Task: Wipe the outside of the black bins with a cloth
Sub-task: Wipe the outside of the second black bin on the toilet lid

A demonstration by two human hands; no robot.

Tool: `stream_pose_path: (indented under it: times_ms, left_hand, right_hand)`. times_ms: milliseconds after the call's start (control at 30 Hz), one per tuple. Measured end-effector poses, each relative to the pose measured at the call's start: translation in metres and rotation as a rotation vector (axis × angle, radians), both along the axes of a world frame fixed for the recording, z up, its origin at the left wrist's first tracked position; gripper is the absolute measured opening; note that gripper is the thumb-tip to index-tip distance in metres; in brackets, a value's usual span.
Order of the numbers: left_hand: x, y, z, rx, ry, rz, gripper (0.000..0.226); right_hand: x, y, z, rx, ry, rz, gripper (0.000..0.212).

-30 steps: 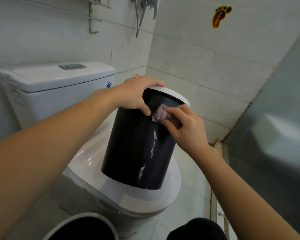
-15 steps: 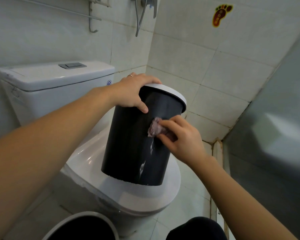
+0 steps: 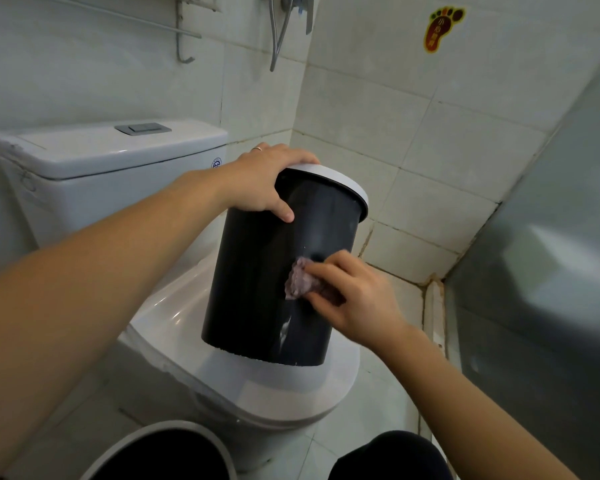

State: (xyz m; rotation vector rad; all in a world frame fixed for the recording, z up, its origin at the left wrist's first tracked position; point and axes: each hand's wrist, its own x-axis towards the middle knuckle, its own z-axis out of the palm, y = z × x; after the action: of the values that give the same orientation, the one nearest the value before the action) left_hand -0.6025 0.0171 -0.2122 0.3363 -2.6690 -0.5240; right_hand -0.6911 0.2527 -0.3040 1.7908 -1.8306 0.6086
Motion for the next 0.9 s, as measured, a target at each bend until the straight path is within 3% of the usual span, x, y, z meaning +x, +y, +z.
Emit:
stream_pose_path:
  times_ms: [133,267,533,767,900]
  left_hand:
    - [-0.003,0.003,0.001,-0.026,-0.012,-0.004,0.098]
    - [-0.004,0.005,0.001,-0.013,-0.019,-0.012,0.096]
    - [-0.002,-0.001,-0.001,0.012,-0.009,-0.002,0.097]
    - [-0.002,-0.001,0.0,-0.006,-0.015,-0.006,0.097]
    - [-0.001,-0.004,0.0,0.01,-0.01,-0.002,0.098]
  right_hand:
    - [-0.005,-0.004,0.006,-0.052,0.039,-0.031,0.03]
    - [-0.008,-0.017,0.018,-0.172,-0.062,-0.173,0.03]
    - [0.006,0.008,-0.019,-0.012,-0.043,0.047,0.031]
    - [0.005,-0.008,-0.004,-0.171,-0.137,-0.157,0.029]
    - [0.012,0.001,-0.018,-0.111,-0.111,-0.06,0.029]
